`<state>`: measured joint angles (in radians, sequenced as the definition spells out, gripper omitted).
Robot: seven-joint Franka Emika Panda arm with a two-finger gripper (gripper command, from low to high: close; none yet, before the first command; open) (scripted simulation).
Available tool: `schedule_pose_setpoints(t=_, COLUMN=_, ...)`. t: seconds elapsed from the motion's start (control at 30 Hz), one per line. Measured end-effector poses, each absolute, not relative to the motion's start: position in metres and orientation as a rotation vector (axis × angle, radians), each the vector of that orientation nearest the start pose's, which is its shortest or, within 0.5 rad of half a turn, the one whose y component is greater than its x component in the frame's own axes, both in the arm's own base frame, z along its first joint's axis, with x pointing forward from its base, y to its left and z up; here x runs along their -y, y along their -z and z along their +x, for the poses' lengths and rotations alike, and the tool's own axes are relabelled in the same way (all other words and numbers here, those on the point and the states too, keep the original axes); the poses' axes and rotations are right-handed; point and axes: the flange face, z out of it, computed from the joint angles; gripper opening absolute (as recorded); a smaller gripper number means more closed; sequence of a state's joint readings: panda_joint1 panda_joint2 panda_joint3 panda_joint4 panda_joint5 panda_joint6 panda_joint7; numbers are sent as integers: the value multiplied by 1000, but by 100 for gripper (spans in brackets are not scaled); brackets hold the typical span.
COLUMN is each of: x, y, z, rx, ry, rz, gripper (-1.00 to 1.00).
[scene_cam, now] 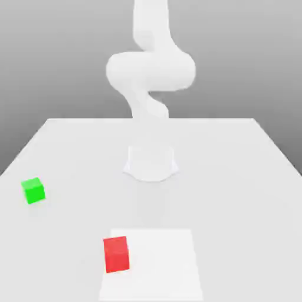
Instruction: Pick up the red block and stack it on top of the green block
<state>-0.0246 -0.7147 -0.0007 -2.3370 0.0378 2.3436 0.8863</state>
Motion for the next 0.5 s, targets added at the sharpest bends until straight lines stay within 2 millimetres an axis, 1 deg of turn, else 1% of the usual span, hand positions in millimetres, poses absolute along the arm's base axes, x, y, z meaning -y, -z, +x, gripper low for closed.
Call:
schedule_pose_setpoints(t=0.1, x=20, y=-607, z=414, rx=-1402, ry=730, rz=-2313, gripper=0)
schedule_pose_setpoints(t=0.23, x=32, y=-526, z=443, rx=-1671, ry=536, rz=-2201, gripper=0)
schedule_pose_setpoints(t=0.37, x=43, y=-444, z=457, rx=-1941, ry=363, rz=-2067, gripper=0)
schedule_pose_setpoints(t=0.5, x=53, y=-363, z=456, rx=-2212, ry=213, rz=-1908, gripper=0)
